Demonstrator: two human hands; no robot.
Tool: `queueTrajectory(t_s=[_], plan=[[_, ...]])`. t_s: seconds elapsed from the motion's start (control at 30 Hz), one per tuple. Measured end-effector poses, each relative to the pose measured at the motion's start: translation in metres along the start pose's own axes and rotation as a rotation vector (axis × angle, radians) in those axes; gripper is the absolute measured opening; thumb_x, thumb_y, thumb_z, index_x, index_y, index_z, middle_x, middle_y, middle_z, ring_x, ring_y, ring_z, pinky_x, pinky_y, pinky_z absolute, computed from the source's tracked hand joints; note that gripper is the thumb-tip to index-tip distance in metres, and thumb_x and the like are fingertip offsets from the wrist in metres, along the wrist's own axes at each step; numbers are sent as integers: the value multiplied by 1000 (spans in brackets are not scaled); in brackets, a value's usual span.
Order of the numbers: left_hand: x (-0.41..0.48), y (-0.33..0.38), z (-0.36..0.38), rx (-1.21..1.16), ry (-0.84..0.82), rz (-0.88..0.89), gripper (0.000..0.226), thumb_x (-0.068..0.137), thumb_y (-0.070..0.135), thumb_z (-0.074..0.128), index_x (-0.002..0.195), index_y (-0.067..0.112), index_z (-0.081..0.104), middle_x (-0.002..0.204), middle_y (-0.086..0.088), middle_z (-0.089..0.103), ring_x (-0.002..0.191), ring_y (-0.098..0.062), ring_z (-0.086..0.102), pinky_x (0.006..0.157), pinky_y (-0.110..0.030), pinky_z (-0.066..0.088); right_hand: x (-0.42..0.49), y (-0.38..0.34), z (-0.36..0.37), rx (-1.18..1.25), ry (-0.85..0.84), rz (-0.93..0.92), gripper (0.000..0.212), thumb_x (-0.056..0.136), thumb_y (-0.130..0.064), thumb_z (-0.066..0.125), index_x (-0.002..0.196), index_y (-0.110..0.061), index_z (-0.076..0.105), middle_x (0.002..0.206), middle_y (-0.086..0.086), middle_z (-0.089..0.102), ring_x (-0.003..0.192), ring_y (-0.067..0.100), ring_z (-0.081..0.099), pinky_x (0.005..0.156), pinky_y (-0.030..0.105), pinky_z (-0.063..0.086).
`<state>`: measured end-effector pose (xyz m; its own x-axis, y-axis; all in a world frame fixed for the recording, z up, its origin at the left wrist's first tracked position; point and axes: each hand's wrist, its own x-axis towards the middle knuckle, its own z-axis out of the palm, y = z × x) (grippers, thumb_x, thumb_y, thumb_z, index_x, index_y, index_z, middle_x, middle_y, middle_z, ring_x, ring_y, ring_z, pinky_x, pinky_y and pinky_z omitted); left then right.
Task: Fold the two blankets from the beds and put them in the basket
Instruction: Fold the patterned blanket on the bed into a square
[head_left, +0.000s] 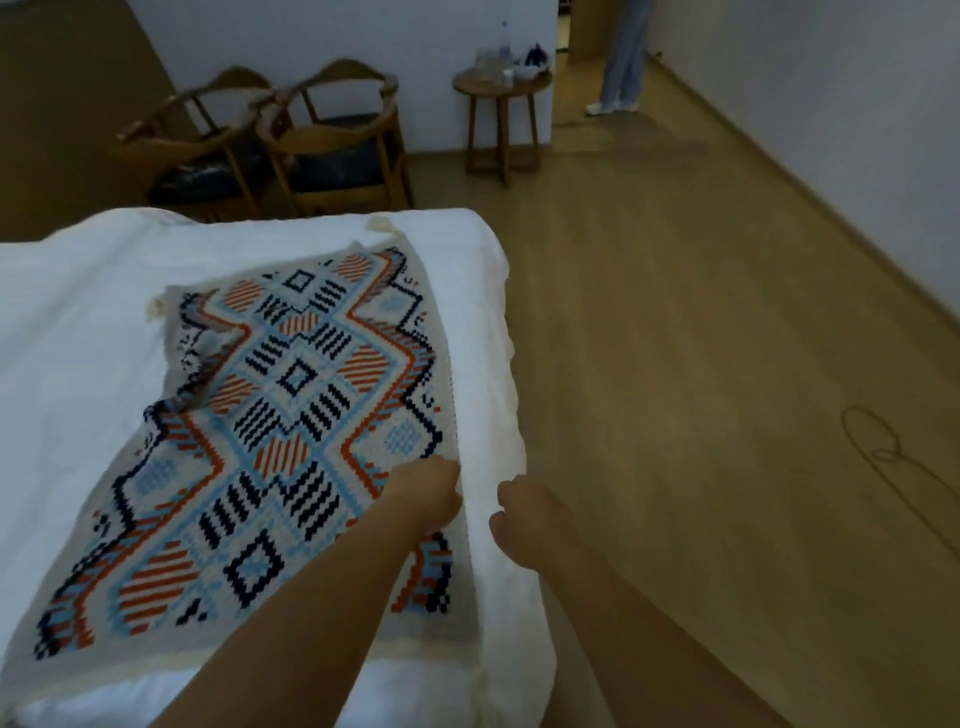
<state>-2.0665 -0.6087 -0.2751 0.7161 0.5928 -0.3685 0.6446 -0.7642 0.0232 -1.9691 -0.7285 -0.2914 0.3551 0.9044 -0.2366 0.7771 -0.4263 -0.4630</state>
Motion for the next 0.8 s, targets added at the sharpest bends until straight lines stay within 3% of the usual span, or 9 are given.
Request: queueTrajectory(t_s=[0.2,0.3,0.43,0.53,0.63,0.73,0.8], plan=[[43,7,-53,-25,89,-120,23,95,22,40,106,7,53,112,-8,57,99,-23,56,78,-29,43,55,12,-58,-95,-24,-205,23,95,-19,39,99,-5,56,112,14,55,101,25,51,80,31,38],[76,-7,-71,2,110,-186,23,95,22,40,107,8,54,112,-8,58,94,-19,55,74,-27,42,94,13,-83,-118,-65,-280,24,95,-16,38,71,-13,43,111,14,54,92,19,43,72,28,28],[129,-28,-103,-15,107,-277,23,94,21,40,106,9,55,109,-7,60,95,-21,58,69,-26,39,152,15,-122,-178,-78,-370,37,95,-15,37,60,-19,26,93,7,48,87,16,37,69,23,21],[175,-38,-129,-49,113,-302,22,93,21,40,103,8,55,107,-9,61,94,-23,59,67,-27,39,203,15,-153,-175,-94,-380,29,95,-15,37,66,-14,38,94,11,52,90,22,45,70,25,27],[214,-39,-148,-71,84,-320,20,93,21,39,100,8,53,106,-9,59,93,-23,58,69,-28,39,248,23,-175,-190,-93,-400,38,94,-15,39,59,-18,24,72,0,34,86,20,41,69,26,29],[261,-43,-156,-68,56,-360,20,92,22,40,100,9,53,108,-9,59,94,-23,57,69,-28,39,297,36,-190,-200,-107,-430,40,93,-15,40,59,-21,19,81,3,40,85,20,39,70,26,29],[297,-45,-166,-91,52,-394,21,92,22,41,102,9,53,110,-9,58,96,-24,57,70,-29,39,336,50,-202,-204,-123,-451,38,92,-14,40,59,-20,21,75,-1,33,84,18,37,69,26,28]])
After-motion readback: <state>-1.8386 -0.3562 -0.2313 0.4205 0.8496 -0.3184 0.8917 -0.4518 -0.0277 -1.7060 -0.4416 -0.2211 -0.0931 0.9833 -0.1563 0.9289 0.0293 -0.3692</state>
